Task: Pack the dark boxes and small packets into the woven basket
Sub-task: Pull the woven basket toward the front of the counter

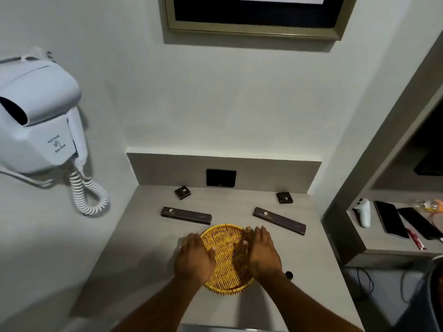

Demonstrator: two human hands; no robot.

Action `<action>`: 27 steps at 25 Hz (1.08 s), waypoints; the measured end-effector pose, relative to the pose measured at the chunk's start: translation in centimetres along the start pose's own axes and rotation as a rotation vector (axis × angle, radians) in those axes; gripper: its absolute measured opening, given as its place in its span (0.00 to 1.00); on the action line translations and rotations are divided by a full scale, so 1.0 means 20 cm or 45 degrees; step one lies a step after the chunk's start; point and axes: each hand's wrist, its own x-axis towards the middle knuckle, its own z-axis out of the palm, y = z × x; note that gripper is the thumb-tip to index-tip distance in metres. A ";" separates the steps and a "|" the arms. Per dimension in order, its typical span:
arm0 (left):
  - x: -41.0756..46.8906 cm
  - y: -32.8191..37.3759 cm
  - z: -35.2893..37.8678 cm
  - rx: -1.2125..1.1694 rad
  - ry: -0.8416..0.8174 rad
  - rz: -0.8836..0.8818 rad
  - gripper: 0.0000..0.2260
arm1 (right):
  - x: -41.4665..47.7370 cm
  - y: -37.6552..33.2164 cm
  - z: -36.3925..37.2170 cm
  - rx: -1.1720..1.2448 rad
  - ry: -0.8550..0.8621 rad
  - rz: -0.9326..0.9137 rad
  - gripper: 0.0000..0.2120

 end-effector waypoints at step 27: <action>0.32 -0.11 -0.14 -0.582 -0.066 -0.281 0.10 | 0.24 0.14 -0.11 0.281 -0.101 0.576 0.14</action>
